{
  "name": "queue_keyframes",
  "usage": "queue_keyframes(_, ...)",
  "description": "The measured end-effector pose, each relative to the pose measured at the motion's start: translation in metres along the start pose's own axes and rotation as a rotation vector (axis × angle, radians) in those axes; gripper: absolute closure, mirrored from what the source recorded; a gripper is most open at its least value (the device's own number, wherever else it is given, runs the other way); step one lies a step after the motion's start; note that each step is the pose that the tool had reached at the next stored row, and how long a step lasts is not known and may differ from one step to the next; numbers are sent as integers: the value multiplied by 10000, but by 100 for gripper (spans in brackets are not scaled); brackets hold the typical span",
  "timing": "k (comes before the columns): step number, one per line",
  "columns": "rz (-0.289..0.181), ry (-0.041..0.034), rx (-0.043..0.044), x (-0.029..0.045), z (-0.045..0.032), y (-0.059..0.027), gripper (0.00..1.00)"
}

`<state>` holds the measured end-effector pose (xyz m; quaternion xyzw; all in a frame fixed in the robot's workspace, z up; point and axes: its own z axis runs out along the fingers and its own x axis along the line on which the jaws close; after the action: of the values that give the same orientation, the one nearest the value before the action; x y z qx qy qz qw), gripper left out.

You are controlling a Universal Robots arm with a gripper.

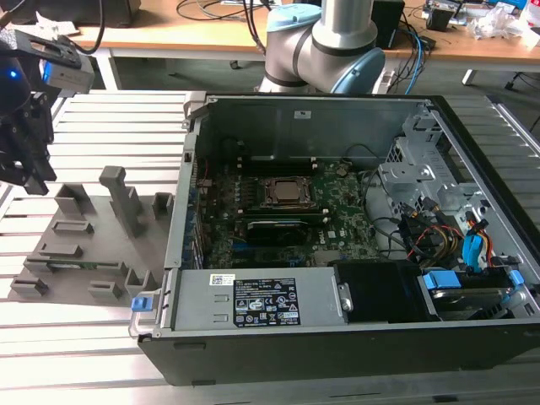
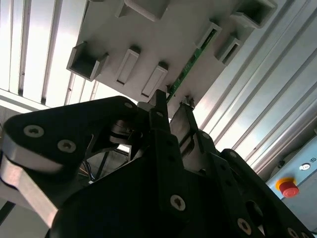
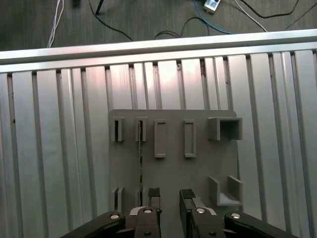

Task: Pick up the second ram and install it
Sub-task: 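Pick up the second ram and move it above second insertion slot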

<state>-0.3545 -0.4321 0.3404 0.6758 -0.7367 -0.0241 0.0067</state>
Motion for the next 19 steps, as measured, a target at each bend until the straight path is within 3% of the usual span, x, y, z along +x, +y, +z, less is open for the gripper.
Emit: queue_keyframes(19,0,0,0,3,141,-6,70)
